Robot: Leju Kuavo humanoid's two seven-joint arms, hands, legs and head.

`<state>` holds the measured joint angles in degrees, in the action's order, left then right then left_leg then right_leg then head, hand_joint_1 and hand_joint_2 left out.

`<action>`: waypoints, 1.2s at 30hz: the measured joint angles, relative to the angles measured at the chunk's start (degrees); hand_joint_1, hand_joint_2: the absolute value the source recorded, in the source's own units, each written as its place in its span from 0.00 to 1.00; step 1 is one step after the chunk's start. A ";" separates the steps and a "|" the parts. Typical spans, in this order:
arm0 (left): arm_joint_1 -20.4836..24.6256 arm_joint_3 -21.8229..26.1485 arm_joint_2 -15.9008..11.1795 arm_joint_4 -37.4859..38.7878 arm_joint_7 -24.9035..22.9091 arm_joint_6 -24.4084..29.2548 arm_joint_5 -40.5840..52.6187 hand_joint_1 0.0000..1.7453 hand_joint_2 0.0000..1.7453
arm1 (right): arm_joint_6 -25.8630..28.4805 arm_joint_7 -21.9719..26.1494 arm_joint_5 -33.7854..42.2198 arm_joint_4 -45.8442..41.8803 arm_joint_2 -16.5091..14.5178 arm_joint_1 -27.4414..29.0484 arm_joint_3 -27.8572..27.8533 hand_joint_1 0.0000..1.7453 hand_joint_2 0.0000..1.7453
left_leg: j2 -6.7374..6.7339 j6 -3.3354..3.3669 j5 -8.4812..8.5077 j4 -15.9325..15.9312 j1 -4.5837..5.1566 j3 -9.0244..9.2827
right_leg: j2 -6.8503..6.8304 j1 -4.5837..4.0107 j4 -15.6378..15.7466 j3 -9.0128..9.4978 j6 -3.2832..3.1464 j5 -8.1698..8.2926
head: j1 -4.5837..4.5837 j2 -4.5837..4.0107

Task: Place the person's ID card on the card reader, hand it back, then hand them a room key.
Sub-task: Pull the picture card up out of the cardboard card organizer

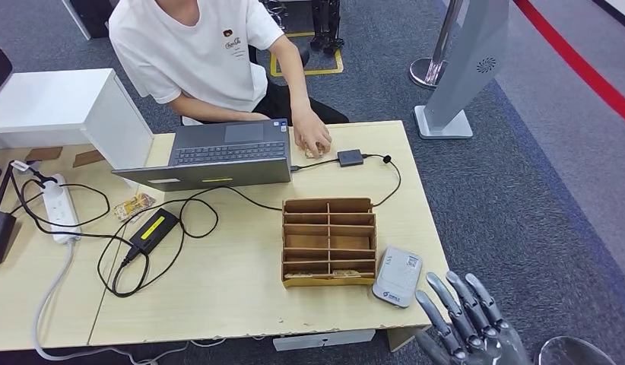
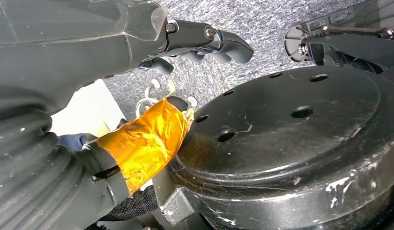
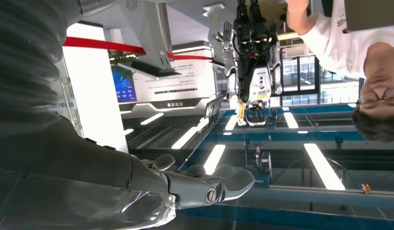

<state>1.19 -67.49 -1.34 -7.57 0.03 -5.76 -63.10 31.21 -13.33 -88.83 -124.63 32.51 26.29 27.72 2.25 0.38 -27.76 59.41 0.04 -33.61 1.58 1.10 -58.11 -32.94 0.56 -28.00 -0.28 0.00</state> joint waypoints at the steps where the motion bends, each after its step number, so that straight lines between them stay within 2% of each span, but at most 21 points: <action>1: 0.00 0.00 0.02 0.00 -0.02 0.01 0.00 0.00 1.00 | 0.00 -0.23 0.00 0.00 0.20 -0.01 0.28 0.00 1.00 | 0.00 0.00 0.00 0.00 0.00 0.01 | 0.00 0.00 0.00 0.01 0.00 0.00 | 0.01 0.00; 9: 0.00 0.00 0.05 0.00 -0.04 0.02 -0.02 0.00 1.00 | -0.31 -1.75 0.01 0.05 0.99 -0.50 1.61 0.00 1.00 | -0.01 0.00 0.00 0.00 0.00 0.02 | 0.02 0.00 0.00 0.03 0.00 0.00 | 0.01 0.00; 13: 0.03 0.00 0.06 0.01 -0.03 -0.04 0.11 0.00 1.00 | -0.96 -6.43 2.03 2.46 1.61 -5.63 8.49 0.00 1.00 | -0.22 0.00 0.00 -0.01 -0.01 0.08 | 0.22 -0.01 0.00 0.04 -0.01 0.01 | 0.01 0.01; 16: 0.10 0.00 0.07 0.01 -0.20 -0.30 0.52 0.00 1.00 | -0.50 -6.06 8.06 7.75 0.40 -11.50 15.30 0.00 1.00 | -0.28 -0.01 0.01 -0.01 -0.02 0.13 | 0.28 -0.01 -0.01 0.06 -0.03 0.03 | 0.00 0.01; 20: 0.28 -0.07 0.02 0.01 -0.38 -0.60 1.18 0.00 1.00 | 0.90 1.40 16.12 16.99 -3.37 -18.04 20.06 0.00 1.00 | -0.30 -0.04 0.03 -0.02 -0.03 0.18 | 0.31 -0.02 -0.03 0.11 -0.06 0.06 | -0.01 0.01; 23: 0.38 -0.18 -0.09 -0.01 -0.40 -0.89 1.70 0.00 1.00 | 0.09 7.29 18.45 24.05 -7.74 -20.94 20.40 0.00 1.00 | -0.29 -0.06 0.05 -0.02 -0.06 0.18 | 0.30 -0.03 -0.04 0.13 -0.08 0.08 | -0.03 0.01; 25: 0.54 -0.29 -0.19 0.00 -0.42 -1.11 1.99 0.00 1.00 | -0.75 9.48 18.77 27.90 -11.10 -22.52 20.38 0.00 1.00 | -0.31 -0.08 0.05 -0.02 -0.09 0.18 | 0.31 -0.05 -0.04 0.11 -0.12 0.10 | -0.01 0.01; 29: 0.82 -0.68 -0.38 -0.01 -0.46 -1.40 2.27 0.00 1.00 | -1.54 11.24 19.28 33.77 -16.49 -24.77 20.22 0.00 1.00 | -0.26 -0.12 0.08 -0.03 -0.10 0.17 | 0.28 -0.08 -0.06 0.10 -0.14 0.09 | 0.01 0.01; 36: 1.05 -1.46 -0.57 0.01 -0.48 -1.72 2.75 0.00 1.00 | -2.28 12.04 19.39 39.42 -21.25 -26.63 19.43 0.00 1.00 | -0.29 -0.13 0.09 -0.03 -0.10 0.12 | 0.28 -0.10 -0.05 0.10 -0.14 0.09 | -0.01 0.01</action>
<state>2.25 -68.96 -1.91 -7.56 -0.45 -7.49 -60.35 28.93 -1.29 -69.43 -85.21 11.26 -0.34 47.15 1.96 0.25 -27.67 59.38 -0.06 -33.49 1.85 1.00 -58.16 -32.84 0.42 -27.91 -0.29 0.01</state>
